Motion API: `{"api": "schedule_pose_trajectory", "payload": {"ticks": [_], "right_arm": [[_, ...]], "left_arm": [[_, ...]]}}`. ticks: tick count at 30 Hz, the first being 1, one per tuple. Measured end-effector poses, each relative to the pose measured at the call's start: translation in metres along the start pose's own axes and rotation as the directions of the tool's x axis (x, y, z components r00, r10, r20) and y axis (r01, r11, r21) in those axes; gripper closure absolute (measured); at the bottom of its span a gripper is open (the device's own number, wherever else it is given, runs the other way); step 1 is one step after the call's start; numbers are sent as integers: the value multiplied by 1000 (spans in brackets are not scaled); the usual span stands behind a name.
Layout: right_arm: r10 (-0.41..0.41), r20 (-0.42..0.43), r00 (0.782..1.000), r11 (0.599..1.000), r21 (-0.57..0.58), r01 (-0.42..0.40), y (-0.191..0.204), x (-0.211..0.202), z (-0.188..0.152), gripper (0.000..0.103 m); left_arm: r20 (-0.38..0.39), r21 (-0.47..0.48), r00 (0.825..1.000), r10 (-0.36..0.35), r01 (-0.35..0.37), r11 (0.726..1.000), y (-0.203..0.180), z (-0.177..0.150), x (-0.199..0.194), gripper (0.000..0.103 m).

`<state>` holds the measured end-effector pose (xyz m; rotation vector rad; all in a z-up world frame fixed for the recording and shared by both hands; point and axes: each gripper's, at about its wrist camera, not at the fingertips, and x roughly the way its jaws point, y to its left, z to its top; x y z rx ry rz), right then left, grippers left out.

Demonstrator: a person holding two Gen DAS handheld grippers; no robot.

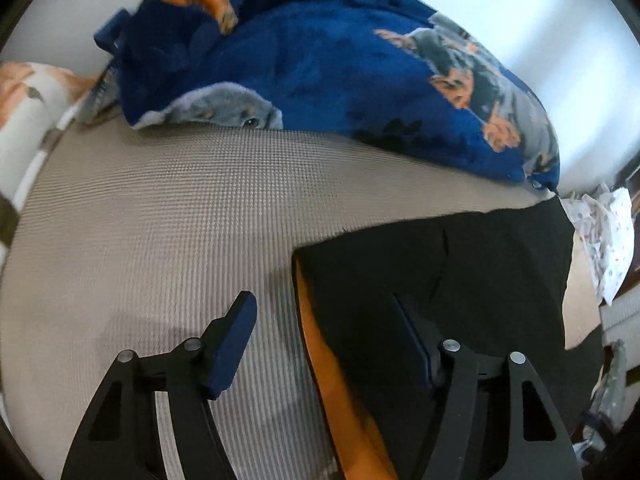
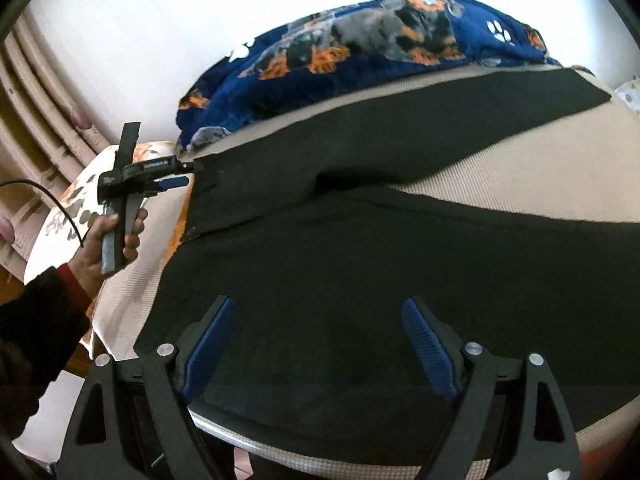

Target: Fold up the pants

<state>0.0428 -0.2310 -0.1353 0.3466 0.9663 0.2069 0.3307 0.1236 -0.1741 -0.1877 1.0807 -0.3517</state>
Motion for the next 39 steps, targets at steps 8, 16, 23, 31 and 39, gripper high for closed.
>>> {"api": "schedule_pose_trajectory", "payload": {"ticks": [8, 16, 23, 31, 39], "right_arm": [[3, -27, 1000, 1000, 31, -3, -6, 5, 6, 19], [153, 39, 987, 979, 131, -157, -22, 2, 37, 19], [396, 142, 907, 850, 317, -420, -52, 11, 113, 19], [411, 174, 895, 783, 435, -444, -79, 40, 165, 19], [385, 85, 919, 714, 603, -355, -129, 79, 169, 91]], "left_arm": [[-31, -31, 997, -73, 72, 997, -3, 18, 21, 87], [214, 60, 974, -72, 60, 996, -59, -17, -58, 92], [330, 207, 928, -174, 109, 972, -103, -82, -139, 92], [314, 281, 929, -194, 104, 954, -142, -151, -157, 92], [259, 223, 943, -208, 151, 963, -143, -175, -153, 90]]}}
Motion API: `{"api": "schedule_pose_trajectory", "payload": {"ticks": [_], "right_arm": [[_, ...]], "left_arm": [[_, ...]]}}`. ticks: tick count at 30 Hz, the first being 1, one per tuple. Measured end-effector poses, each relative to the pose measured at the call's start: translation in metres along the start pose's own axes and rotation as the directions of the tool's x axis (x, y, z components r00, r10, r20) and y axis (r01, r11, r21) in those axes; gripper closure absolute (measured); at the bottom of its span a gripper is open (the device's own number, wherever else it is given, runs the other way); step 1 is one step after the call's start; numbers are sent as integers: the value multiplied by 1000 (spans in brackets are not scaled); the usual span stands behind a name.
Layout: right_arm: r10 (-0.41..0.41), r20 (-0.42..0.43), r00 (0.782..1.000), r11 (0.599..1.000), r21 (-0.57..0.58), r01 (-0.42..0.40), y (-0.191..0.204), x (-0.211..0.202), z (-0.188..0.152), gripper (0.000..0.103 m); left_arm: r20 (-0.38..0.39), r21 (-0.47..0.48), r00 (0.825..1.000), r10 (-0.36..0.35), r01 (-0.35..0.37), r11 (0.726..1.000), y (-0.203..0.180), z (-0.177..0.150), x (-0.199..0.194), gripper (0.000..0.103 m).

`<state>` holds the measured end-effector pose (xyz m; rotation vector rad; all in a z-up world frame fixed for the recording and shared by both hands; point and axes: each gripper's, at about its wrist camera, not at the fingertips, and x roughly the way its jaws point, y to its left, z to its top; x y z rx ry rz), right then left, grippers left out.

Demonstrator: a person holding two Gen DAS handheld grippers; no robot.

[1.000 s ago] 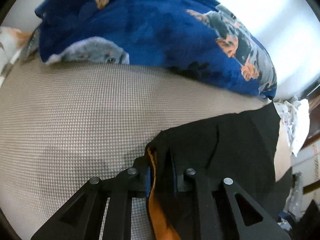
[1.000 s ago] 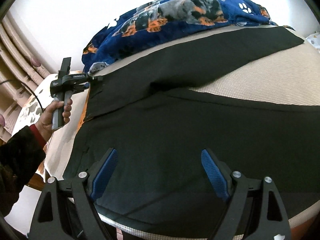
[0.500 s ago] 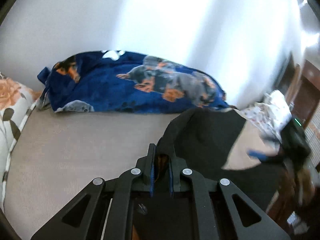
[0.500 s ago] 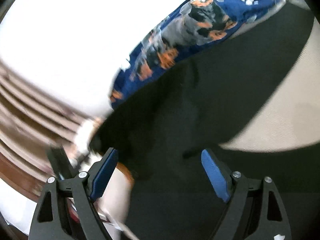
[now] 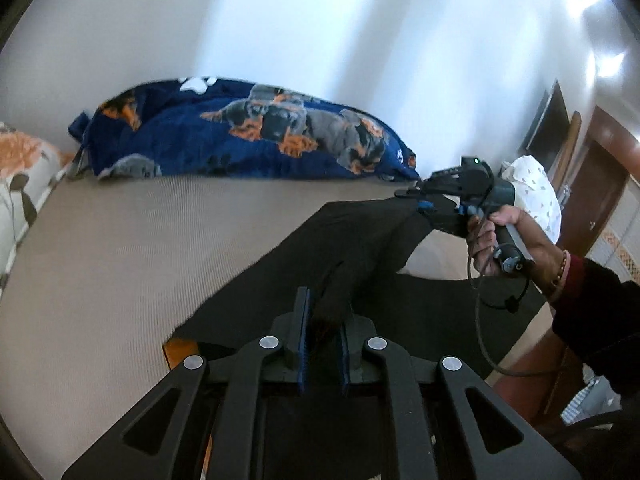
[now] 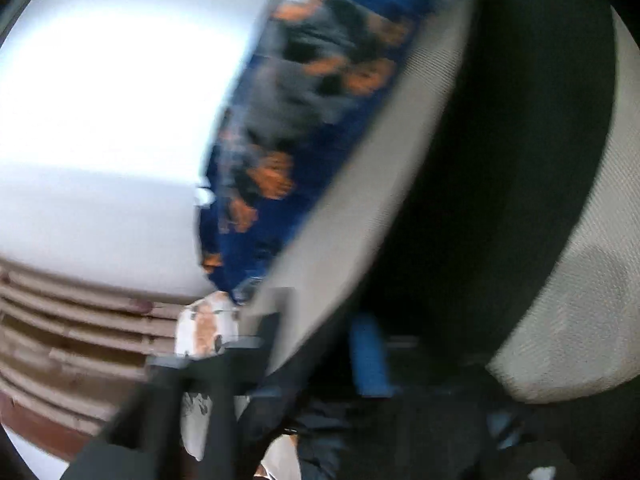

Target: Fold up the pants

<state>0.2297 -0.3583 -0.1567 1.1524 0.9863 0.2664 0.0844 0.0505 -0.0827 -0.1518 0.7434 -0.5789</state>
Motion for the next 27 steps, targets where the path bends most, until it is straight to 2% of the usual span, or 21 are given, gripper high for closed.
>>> {"api": "schedule_pose_trajectory", "payload": {"ticks": [4, 7, 14, 22, 27], "right_arm": [[-19, 41, 999, 999, -44, 21, -10, -16, -17, 95], [-20, 63, 998, 998, -66, 24, -16, -35, -46, 95], [-26, 59, 998, 996, -80, 31, -45, -88, -135, 96], [-108, -10, 994, 994, -15, 108, -92, -98, -209, 98], [-133, -45, 990, 990, 33, 134, -114, -90, -228, 98]], "left_arm": [[-15, -21, 1000, 11, -12, 1000, 4, -5, -3, 89], [-24, -21, 999, 29, -30, 999, 6, -8, -10, 89], [-86, -30, 994, 73, -76, 997, 16, -35, -27, 88], [-167, -23, 978, 126, -131, 991, 23, -78, -30, 87], [-202, 10, 967, 158, -159, 987, 21, -98, -30, 87]]}}
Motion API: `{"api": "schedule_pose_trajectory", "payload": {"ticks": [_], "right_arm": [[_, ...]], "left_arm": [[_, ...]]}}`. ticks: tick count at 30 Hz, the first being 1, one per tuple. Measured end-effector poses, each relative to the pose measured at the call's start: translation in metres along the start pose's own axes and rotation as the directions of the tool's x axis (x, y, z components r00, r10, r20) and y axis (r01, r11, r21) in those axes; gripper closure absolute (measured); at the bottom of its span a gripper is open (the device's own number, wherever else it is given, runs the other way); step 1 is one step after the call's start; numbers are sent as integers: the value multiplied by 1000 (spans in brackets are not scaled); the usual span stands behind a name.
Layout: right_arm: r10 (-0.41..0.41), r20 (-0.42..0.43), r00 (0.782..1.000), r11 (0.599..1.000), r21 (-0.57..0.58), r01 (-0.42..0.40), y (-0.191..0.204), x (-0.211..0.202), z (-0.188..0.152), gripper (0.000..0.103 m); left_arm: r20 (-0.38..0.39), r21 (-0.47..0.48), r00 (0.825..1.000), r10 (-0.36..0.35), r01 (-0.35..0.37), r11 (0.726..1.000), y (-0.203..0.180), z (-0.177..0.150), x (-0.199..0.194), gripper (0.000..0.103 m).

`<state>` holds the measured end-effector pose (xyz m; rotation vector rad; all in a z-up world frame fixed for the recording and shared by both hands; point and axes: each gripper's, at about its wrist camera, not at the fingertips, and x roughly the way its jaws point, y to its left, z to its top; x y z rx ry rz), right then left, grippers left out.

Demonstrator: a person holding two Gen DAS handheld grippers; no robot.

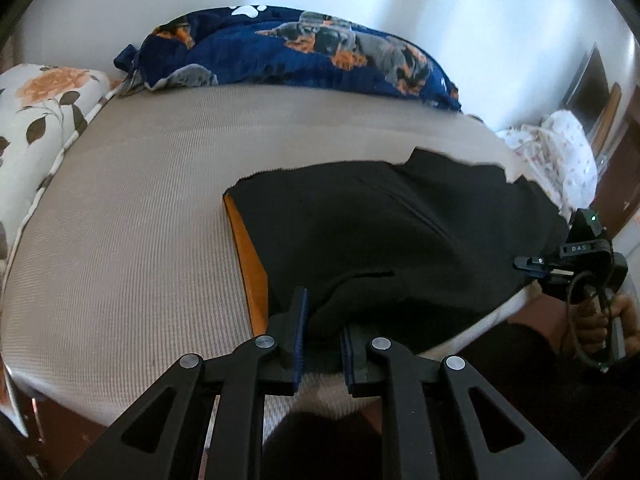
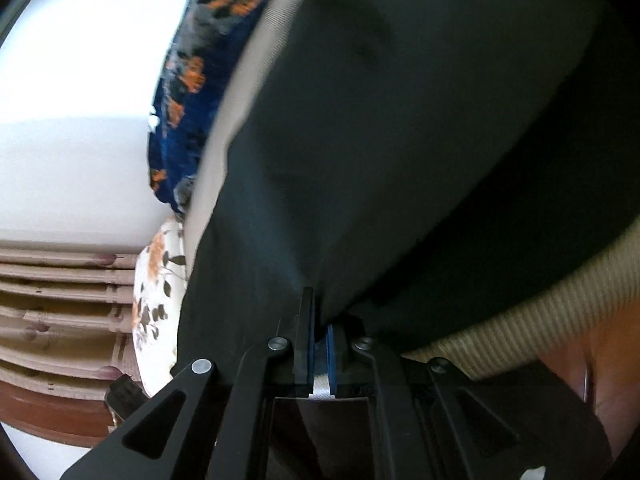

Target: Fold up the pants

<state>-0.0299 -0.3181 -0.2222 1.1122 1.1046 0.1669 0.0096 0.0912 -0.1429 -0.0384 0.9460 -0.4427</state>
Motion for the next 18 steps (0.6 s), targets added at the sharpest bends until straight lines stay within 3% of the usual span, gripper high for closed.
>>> {"api": "schedule_pose_trajectory", "payload": {"ticks": [5, 8, 15, 18], "right_arm": [[-4, 2, 1000, 1000, -18, 4, -2, 1, -2, 98], [-5, 1, 1000, 1000, -24, 5, 1, 3, -2, 98], [42, -2, 999, 999, 2, -42, -4, 9, -2, 97], [45, -4, 999, 999, -4, -45, -3, 12, -2, 97]], "left_arm": [[-12, 27, 999, 36, -36, 999, 0, -4, 5, 84], [-42, 35, 993, 106, -105, 994, 3, -8, 7, 72], [41, -101, 971, 235, -230, 968, 40, -1, -29, 69], [114, -125, 964, 240, -226, 966, 38, 11, -51, 69]]}}
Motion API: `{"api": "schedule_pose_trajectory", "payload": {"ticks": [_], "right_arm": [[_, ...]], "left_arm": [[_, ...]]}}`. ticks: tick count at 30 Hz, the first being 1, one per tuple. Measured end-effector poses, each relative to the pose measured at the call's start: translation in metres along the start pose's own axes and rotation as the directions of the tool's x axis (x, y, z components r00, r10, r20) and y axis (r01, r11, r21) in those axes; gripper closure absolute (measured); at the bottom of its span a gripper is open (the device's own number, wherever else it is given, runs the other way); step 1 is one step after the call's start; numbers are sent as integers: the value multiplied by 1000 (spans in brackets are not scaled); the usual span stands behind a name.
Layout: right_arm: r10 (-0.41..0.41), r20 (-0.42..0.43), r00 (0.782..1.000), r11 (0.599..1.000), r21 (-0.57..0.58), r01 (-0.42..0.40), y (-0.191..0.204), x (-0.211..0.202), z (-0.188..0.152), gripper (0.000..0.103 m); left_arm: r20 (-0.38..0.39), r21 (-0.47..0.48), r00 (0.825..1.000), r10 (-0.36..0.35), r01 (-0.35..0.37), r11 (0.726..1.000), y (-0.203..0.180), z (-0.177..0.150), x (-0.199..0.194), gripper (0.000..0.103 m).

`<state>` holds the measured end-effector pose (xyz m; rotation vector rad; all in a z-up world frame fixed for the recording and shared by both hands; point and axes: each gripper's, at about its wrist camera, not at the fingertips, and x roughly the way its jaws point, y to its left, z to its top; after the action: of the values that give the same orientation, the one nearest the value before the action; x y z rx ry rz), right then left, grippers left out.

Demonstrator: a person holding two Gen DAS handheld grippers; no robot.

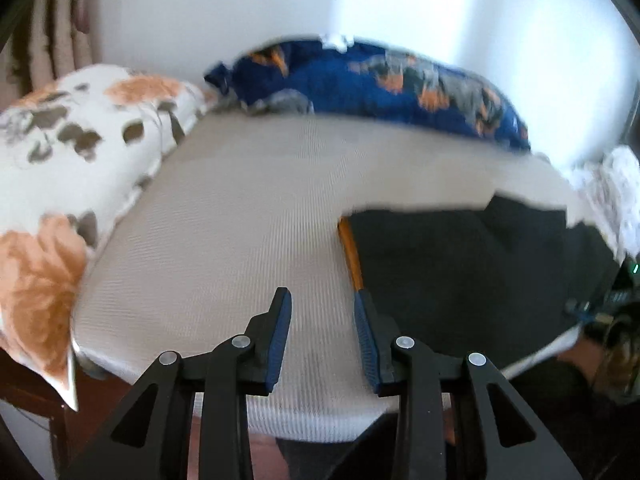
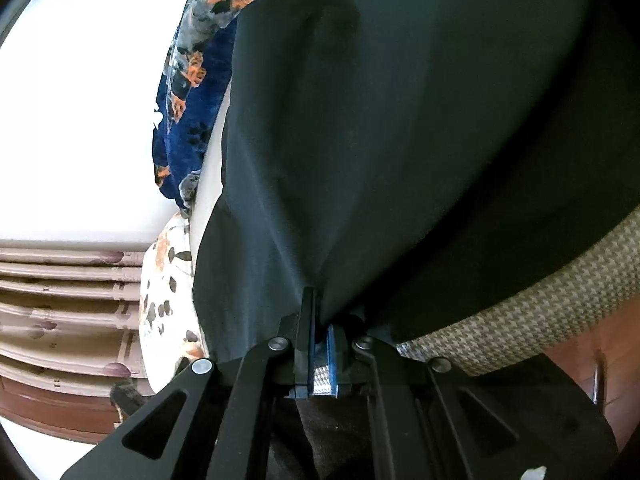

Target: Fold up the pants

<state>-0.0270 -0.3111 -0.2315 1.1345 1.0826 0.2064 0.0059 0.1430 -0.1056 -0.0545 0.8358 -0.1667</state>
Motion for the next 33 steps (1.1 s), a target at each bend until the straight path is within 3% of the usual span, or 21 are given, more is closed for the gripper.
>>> {"api": "schedule_pose_trajectory", "payload": {"ticks": [5, 9, 11, 16, 19, 22, 24, 30, 33], "right_arm": [[11, 2, 1000, 1000, 1, -11, 0, 1, -2, 96], [26, 8, 1000, 1000, -4, -26, -1, 1, -4, 95], [41, 10, 999, 999, -10, -41, -2, -2, -4, 93], [105, 79, 991, 994, 0, -105, -15, -30, 18, 93], [110, 160, 981, 994, -11, -109, -31, -55, 52, 93], [129, 268, 955, 991, 3, -135, -58, -88, 96, 93], [98, 351, 931, 993, 25, -114, -77, -112, 125, 93], [25, 570, 821, 971, 183, -157, -151, -200, 196, 93], [-1, 615, 789, 959, 225, -174, -176, -232, 217, 93]], "left_arm": [[-28, 126, 994, -107, 109, 986, -57, 6, 4, 69], [-202, 218, 968, -149, 192, 957, -109, -16, 59, 69], [-257, 211, 956, -139, 196, 957, -113, -26, 81, 69], [-237, 158, 955, -180, 221, 962, -100, -27, 87, 69], [-240, 170, 956, -167, 211, 963, -102, -27, 87, 69], [-241, 173, 958, -158, 202, 964, -103, -26, 88, 69], [-244, 171, 957, -157, 202, 964, -107, -27, 90, 69], [-253, 160, 955, -151, 196, 967, -108, -28, 90, 69], [-258, 166, 955, -148, 195, 967, -108, -27, 90, 69]]}}
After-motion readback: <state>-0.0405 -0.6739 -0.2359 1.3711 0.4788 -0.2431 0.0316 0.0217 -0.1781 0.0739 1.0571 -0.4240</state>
